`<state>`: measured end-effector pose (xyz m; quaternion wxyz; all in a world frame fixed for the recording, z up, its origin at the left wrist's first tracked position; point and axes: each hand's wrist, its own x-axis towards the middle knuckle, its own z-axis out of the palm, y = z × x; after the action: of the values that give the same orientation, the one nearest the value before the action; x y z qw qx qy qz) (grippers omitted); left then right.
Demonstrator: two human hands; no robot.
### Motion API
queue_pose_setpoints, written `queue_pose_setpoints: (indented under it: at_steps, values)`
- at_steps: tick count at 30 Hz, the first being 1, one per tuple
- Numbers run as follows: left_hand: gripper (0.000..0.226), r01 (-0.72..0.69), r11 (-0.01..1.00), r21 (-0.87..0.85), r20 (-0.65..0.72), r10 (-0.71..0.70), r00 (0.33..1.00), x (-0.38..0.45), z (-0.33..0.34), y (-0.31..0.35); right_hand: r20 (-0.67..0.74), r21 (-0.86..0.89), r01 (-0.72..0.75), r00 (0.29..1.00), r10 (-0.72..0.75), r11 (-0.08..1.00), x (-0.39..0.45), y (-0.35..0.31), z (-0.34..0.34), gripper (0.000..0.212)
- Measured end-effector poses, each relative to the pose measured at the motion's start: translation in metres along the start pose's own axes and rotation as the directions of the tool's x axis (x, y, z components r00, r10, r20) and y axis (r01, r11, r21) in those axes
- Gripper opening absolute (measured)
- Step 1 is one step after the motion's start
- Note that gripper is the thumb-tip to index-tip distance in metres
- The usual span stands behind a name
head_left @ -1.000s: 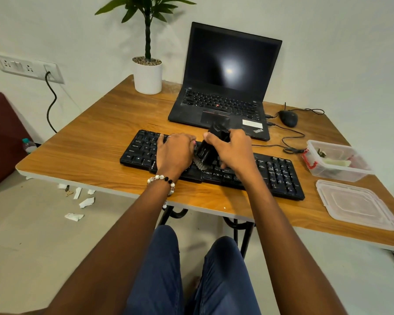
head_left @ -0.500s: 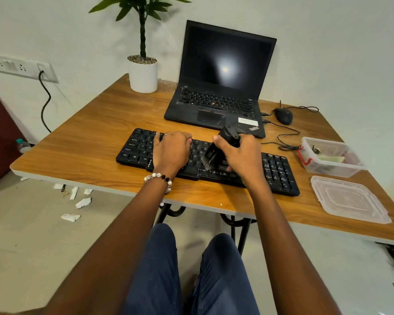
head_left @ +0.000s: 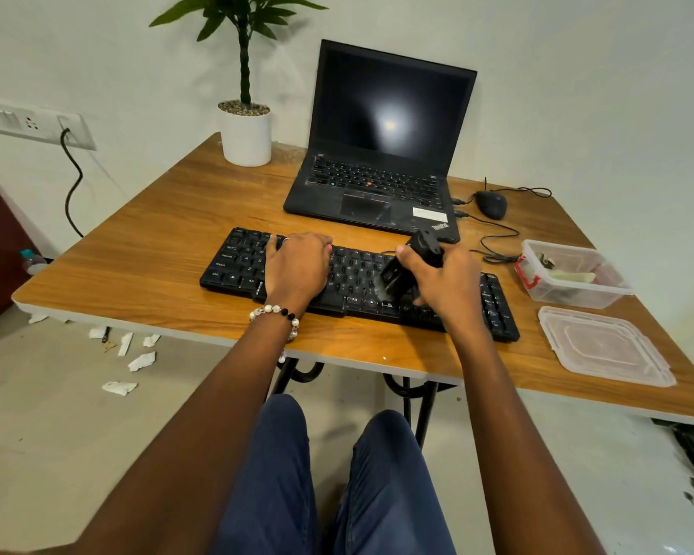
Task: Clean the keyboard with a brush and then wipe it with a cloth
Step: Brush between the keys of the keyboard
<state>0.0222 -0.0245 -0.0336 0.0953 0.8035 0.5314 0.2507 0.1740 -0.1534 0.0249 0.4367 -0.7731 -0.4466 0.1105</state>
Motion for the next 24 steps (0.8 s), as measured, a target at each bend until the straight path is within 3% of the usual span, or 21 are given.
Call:
queue_pose_setpoints:
  at_steps: [4,8,10,16,19,24]
  values:
    - [0.033,0.000,1.000,0.006,-0.003,0.000,1.000,0.000,0.000,0.001,-0.084,-0.189,0.061,0.993,-0.078,0.980,0.013,0.000,-0.009,0.039]
    - [0.032,-0.003,1.000,0.015,-0.014,0.003,1.000,0.001,0.001,0.001,-0.114,0.066,0.043,0.993,-0.035,0.997,0.017,-0.011,0.001,0.040]
    - [0.032,0.000,1.000,0.010,-0.016,0.000,1.000,0.001,0.001,0.000,-0.121,0.104,0.016,0.993,-0.003,0.994,0.017,-0.013,0.011,0.039]
    - [0.032,-0.005,1.000,0.023,-0.024,0.006,1.000,0.001,0.001,0.000,0.036,-0.178,-0.041,0.998,0.049,0.983,0.017,-0.019,0.013,0.038]
    - [0.032,-0.011,1.000,0.028,-0.031,0.011,0.999,0.000,0.001,0.001,0.175,-0.151,-0.065,0.980,0.091,0.986,0.023,-0.027,-0.005,0.030]
    - [0.032,-0.004,1.000,0.019,-0.029,0.004,1.000,0.001,0.003,-0.001,-0.005,-0.017,0.004,1.000,-0.004,1.000,0.026,-0.024,0.006,0.041]
